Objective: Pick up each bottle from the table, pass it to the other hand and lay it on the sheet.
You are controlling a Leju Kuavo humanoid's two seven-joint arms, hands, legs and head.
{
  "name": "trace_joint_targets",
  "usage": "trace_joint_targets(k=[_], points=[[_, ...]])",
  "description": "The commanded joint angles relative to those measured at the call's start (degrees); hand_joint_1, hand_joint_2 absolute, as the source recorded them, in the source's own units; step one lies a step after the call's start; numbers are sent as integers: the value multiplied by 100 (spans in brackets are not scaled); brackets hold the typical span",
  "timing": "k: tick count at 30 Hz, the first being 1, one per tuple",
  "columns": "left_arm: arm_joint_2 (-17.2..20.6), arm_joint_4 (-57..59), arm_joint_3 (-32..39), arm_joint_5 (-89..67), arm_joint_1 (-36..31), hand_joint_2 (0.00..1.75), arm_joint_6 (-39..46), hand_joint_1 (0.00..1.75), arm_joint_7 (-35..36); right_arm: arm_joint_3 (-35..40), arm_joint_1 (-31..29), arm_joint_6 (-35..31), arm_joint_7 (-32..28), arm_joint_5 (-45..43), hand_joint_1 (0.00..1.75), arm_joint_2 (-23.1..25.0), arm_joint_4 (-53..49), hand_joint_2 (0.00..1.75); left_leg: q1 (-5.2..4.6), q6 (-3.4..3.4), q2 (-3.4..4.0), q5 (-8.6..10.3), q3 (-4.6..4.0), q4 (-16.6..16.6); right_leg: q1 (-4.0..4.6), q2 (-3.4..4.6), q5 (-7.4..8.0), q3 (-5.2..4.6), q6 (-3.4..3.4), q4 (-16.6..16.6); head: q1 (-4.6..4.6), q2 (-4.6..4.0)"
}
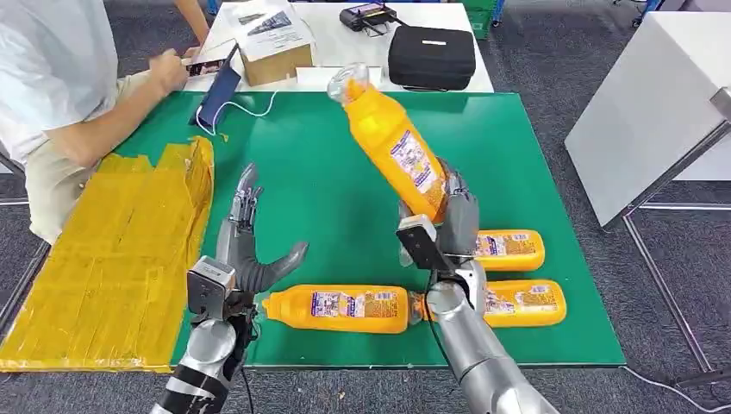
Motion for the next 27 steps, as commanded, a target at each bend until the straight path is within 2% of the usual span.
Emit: trace_joint_targets(k=[1, 3, 8, 10, 11, 13, 18, 21, 24, 27], points=[[110, 235, -160, -1, -100, 175, -8, 0, 25, -303, 280, 266, -39, -421, 175, 43, -925, 175, 1, -6, -11, -6, 16, -3, -1, 0, -9, 18, -5, -2, 0, 0], [109, 230, -156, 1, -110, 175, -8, 0, 33, -293, 281, 310, -23, -477, 175, 60, -926, 175, 7, -10, -13, -19, 38, 3, 4, 6, -21, 44, -10, -1, 0, 0], [134, 199, -292, 23, -198, 175, -112, 0, 101, -1, 301, 1116, -13, -984, 175, 99, -923, 175, 2, -4, -1, -6, 15, -1, 1, 9, -6, 15, -4, -2, -2, 0], [174, 225, -367, 214, -253, 175, -376, 0, 152, 370, 311, 1785, -31, -1087, 175, 21, -848, 175, 7, -7, -2, -20, 37, 4, 3, 16, -18, 40, -8, -1, 0, 0], [190, 236, -390, 284, -283, 175, -478, 0, 157, 467, 322, 2008, -38, -1141, 175, 4, -806, 175, 3, -5, -1, -8, 20, -2, 0, 10, -8, 20, -5, -2, 0, 0], [252, 324, -484, 621, -408, 175, -951, 0, 180, 934, 222, 3083, -55, -1318, 175, -124, -450, 175, 9, -9, 1, -20, 37, 5, 5, 18, -17, 41, -8, -2, -2, 2], [263, 365, -589, 799, -561, 175, -1252, 0, 231, 1369, 114, 3384, -265, -1167, 175, -52, 123, 175, 7, -6, 2, -7, 24, -5, 4, 13, -6, 24, -6, -8, 0, 0], [268, 347, -619, 882, -614, 175, -1361, 0, 269, 1567, 110, 3299, -319, -969, 175, -16, 238, 175, 10, -8, -5, -13, 33, 0, 7, 10, -12, 37, -8, -6, 0, 0], [268, 345, -621, 885, -617, 175, -1365, 0, 271, 1577, 111, 3294, -322, -960, 175, -13, 246, 175, 8, -7, 9, -19, 42, -1, 3, 26, -15, 42, -8, -4, 0, 0], [268, 345, -621, 885, -617, 175, -1365, 0, 271, 1577, 111, 3294, -322, -960, 175, -13, 246, 175, 7, -7, -4, -10, 29, -4, 3, 8, -12, 32, -7, -6, 0, 0]])
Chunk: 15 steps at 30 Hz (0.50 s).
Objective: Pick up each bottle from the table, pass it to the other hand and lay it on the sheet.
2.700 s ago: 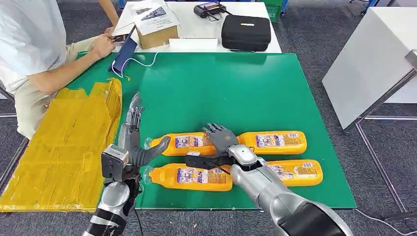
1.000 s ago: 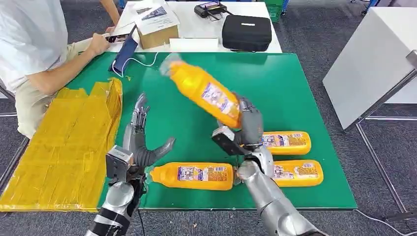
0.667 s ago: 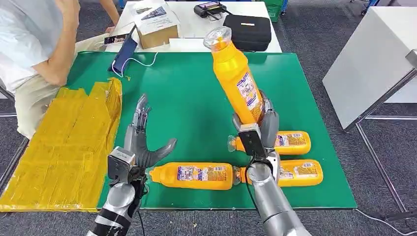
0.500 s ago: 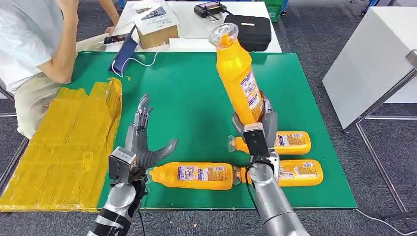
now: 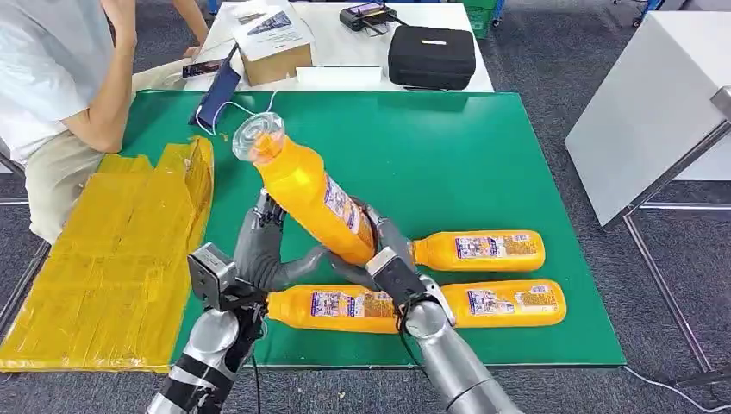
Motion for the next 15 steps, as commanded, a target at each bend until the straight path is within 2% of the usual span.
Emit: trace_joint_targets(k=[1, 7, 8, 11, 14, 15], points=[[180, 345, -226, 31, -289, 175, -34, 0, 43, 379, -302, -25, -24, 18, 175, -100, 634, 175, 3, -4, -5, -5, 18, -3, 1, 6, -5, 21, -4, -6, 0, 0], [189, 361, -236, 171, -346, 175, -167, 0, 90, 556, -321, -244, -30, 270, 175, -105, 743, 175, 6, -9, -7, -19, 43, 2, 3, 14, -19, 49, -9, -3, 0, 0], [186, 376, -238, 182, -361, 175, -174, 0, 98, 588, -319, -271, -34, 298, 175, -89, 775, 175, 3, -5, -4, -7, 20, -2, 2, 8, -7, 23, -5, -5, 0, 0], [160, 502, -215, 263, -430, 175, -195, 0, 163, 721, -301, -480, -64, 495, 175, -67, 824, 175, 8, -8, -6, -17, 38, 2, 5, 13, -16, 43, -8, -4, 0, 0], [145, 588, -172, 351, -476, 175, -209, 3, 170, 770, -295, -546, -68, 538, 175, -66, 832, 175, 4, -5, -3, -8, 23, -2, 2, 9, -7, 25, -5, -5, 0, 0], [125, 578, -125, 419, -463, 175, -202, 175, 143, 775, -290, -560, -68, 529, 175, -77, 823, 175, 4, -7, -5, -13, 35, -3, 2, 12, -13, 38, -7, -6, 0, 0]])
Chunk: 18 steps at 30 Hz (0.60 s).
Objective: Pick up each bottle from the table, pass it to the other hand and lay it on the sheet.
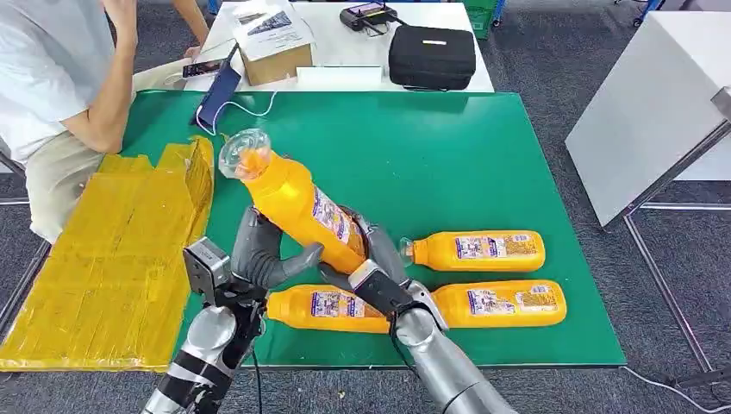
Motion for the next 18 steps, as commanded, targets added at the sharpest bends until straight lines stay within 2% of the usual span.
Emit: trace_joint_targets(k=[1, 3, 10, 12, 18], points=[[87, 517, -91, 219, -375, 175, -69, 175, 26, 398, -247, -193, -19, 120, 175, -88, 513, 175, 2, -4, -3, -6, 19, -3, 0, 7, -6, 21, -4, -5, -2, 0], [93, 473, -65, 254, -344, 175, -52, 175, 11, 386, -250, -213, -19, 105, 175, -105, 504, 175, 7, -8, -6, -19, 43, 2, 4, 14, -18, 48, -8, -5, 0, 0], [89, 502, -58, 283, -335, 175, -41, 175, -5, 360, -246, -285, -25, 101, 175, -115, 462, 175, 3, -5, -6, -7, 20, -3, 1, 6, -7, 23, -5, -5, 0, 0], [86, 510, -42, 290, -345, 175, -27, 175, -17, 352, -248, -286, -25, 90, 175, -118, 449, 175, 7, -8, -4, -21, 42, 4, 4, 17, -18, 48, -9, -3, 0, 0], [102, 455, 12, 102, -356, 175, 252, 175, -104, 265, -157, -321, -53, -9, 175, -145, 123, 175, 7, -7, -6, -17, 32, 5, 4, 12, -15, 38, -7, -3, 0, 0]])
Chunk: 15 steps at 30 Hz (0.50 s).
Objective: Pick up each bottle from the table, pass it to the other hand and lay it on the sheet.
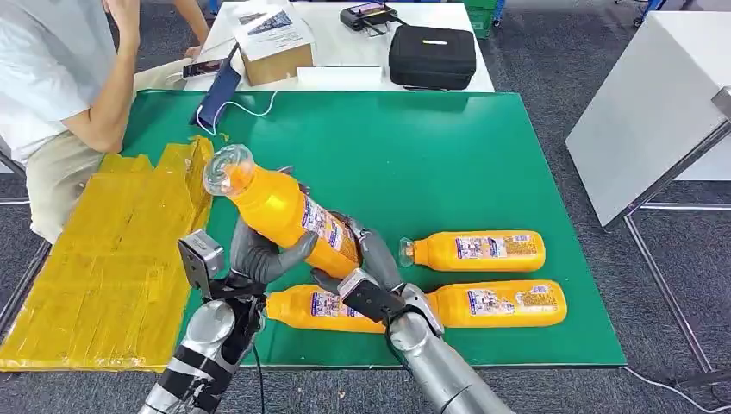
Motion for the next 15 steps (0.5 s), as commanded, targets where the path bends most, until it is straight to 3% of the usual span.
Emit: trace_joint_targets(k=[1, 4, 6, 11, 15], points=[[95, 300, -27, -187, -272, 175, 260, 175, -60, 84, -130, -24, -25, -98, 175, -156, -2, 175, 2, -5, -5, -9, 22, -1, 0, 8, -10, 24, -5, -2, -2, 0], [95, 300, -27, -187, -272, 175, 260, 175, -60, 84, -130, -24, -25, -98, 175, -156, -2, 175, 2, -3, -4, -5, 14, -2, 1, 5, -5, 16, -3, -5, 0, 0], [127, 239, 9, -440, -247, 175, 577, 175, -102, -73, -17, 30, -56, -345, 0, -134, -346, 175, 4, -4, -5, -7, 19, -2, 1, 6, -7, 22, -4, -5, 0, 0], [414, 61, 299, -2527, -388, 175, 2412, 175, 90, -51, 523, 56, 298, -457, 0, -429, -2462, 175, 2, -5, -8, -9, 8, 4, 0, 5, -10, 13, -5, 4, 2, 0], [668, 524, 729, -3741, -775, 175, 2928, 175, 429, -48, 717, 91, 382, -658, 0, -497, -3190, 175, 2, -6, -9, -3, 5, 1, 1, 2, -7, 5, -6, 3, 0, 0]])
